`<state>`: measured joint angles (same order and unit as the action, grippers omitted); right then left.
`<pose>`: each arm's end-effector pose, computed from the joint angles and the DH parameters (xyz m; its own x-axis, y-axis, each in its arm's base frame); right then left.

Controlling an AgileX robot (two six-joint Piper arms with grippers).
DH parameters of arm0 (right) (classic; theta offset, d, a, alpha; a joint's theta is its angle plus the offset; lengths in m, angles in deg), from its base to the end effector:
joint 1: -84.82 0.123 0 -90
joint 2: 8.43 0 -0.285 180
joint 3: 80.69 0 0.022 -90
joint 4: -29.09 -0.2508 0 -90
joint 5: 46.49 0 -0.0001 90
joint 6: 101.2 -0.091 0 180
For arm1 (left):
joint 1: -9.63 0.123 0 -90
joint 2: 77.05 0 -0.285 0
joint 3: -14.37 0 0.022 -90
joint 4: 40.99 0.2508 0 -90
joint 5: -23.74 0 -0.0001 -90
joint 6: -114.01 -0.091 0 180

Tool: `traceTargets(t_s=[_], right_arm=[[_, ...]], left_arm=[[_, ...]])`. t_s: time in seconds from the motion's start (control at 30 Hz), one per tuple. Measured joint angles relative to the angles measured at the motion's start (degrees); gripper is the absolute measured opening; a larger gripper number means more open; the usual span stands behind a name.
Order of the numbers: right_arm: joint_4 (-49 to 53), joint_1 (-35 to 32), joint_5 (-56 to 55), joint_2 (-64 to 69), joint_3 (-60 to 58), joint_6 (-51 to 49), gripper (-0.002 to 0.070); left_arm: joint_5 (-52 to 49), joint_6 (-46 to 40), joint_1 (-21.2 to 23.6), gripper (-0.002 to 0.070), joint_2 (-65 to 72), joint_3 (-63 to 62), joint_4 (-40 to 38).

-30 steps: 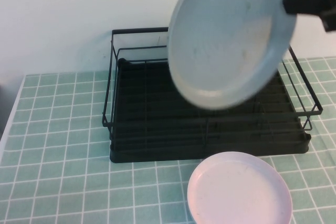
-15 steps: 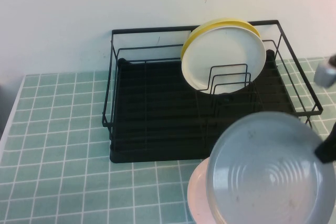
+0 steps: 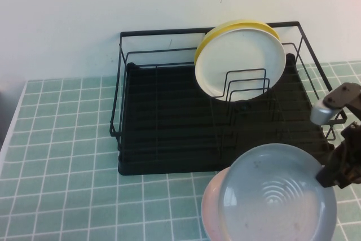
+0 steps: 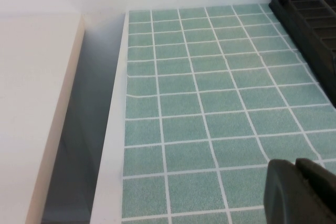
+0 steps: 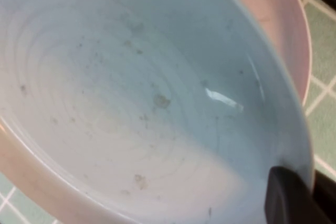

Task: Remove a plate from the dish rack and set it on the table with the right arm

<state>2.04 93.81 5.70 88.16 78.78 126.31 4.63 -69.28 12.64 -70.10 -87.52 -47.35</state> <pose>0.2777 0.0771 0.2289 -0.7130 -0.5870 -0.3835 -0.6813 0.7094 0.1806 0.0534 -0.0005 0.1788 -0.2415 -0.0602 -0.9685 -0.0288 0.9981 -0.0549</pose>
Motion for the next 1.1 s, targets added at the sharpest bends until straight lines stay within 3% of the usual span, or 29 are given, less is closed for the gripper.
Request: traceTargets(t_s=[0.17,0.43,0.57,0.67,0.8,0.87,1.1], right_arm=[[-4.6,0.0,-2.7,2.1,0.0,3.1,0.0028],[-6.3,0.0,-3.9,2.4,0.0,3.9,0.0206],[-6.4,0.0,-3.0,2.3,0.8,3.9,0.0232],[-6.1,0.0,1.1,1.2,3.9,3.5,0.0207],[-5.3,0.0,8.2,-2.2,11.0,3.1,0.0062],[-5.3,0.0,10.1,-4.7,14.0,3.0,0.0029],[1.5,0.0,3.1,-19.5,15.5,-4.7,0.0006]], left_arm=[[0.0,0.0,0.0,-0.0003,0.0,0.0,0.0],[0.0,0.0,0.0,-0.0003,0.0,0.0,0.0],[0.0,0.0,0.0,-0.0003,0.0,0.0,0.0],[0.0,0.0,0.0,-0.0003,0.0,0.0,0.0],[0.0,0.0,0.0,-0.0003,0.0,0.0,0.0],[0.0,0.0,0.0,-0.0003,0.0,0.0,0.0],[0.0,0.0,0.0,-0.0003,0.0,0.0,0.0]])
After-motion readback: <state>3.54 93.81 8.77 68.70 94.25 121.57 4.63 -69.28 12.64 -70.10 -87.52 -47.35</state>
